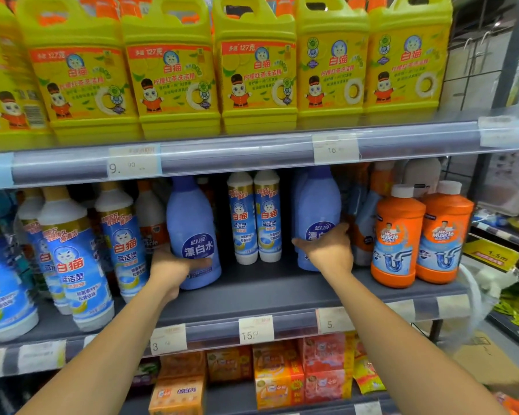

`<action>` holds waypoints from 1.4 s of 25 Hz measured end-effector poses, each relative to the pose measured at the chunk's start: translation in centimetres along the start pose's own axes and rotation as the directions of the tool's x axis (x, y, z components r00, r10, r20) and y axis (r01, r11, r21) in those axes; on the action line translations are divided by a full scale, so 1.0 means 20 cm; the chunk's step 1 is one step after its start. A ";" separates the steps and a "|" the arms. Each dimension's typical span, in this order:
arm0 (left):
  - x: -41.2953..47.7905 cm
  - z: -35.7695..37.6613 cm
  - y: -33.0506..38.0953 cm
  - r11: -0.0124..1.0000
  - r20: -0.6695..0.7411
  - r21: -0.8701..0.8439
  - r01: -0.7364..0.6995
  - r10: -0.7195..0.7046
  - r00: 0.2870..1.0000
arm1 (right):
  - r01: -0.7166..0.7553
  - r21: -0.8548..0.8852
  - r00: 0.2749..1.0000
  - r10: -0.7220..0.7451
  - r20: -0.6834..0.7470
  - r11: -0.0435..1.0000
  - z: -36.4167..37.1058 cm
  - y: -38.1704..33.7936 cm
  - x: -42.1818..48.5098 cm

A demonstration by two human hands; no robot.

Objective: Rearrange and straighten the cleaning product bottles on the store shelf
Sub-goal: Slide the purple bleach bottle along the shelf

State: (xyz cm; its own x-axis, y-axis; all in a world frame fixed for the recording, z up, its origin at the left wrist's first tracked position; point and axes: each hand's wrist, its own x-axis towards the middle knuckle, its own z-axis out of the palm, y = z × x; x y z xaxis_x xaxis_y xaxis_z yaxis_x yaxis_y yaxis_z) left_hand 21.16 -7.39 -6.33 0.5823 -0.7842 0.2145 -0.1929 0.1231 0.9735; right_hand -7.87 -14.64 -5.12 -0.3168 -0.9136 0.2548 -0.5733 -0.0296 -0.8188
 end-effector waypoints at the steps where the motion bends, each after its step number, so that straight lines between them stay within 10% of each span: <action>1: -0.02 0.02 0.00 1.000 0.020 -0.006 -0.003 0.004 1.000 | 0.026 -0.007 0.999 -0.026 0.027 1.000 -0.02 0.01 -0.01; 7: -0.15 0.19 0.09 0.997 0.193 -0.054 -0.060 0.069 0.979 | 0.316 -0.144 0.911 -0.257 0.324 0.938 -0.26 0.26 -0.19; 16: -0.39 0.59 0.21 0.982 0.377 -0.185 0.048 0.026 0.926 | 0.780 -0.418 0.617 -0.683 0.391 0.465 -0.51 0.72 -0.26; 35: -0.53 0.93 0.20 0.993 0.499 -0.095 0.077 -0.020 0.866 | 0.763 -0.358 0.642 -0.698 0.317 0.539 -0.45 0.79 -0.24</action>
State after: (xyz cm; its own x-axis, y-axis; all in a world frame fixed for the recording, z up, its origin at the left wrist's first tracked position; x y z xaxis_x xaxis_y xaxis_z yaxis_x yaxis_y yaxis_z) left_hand -0.50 -9.94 -6.29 0.1140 -0.9853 0.1270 -0.0717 0.1193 0.9903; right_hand -22.20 -7.16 -14.69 0.4362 -0.6944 0.5723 -0.8209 -0.5676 -0.0629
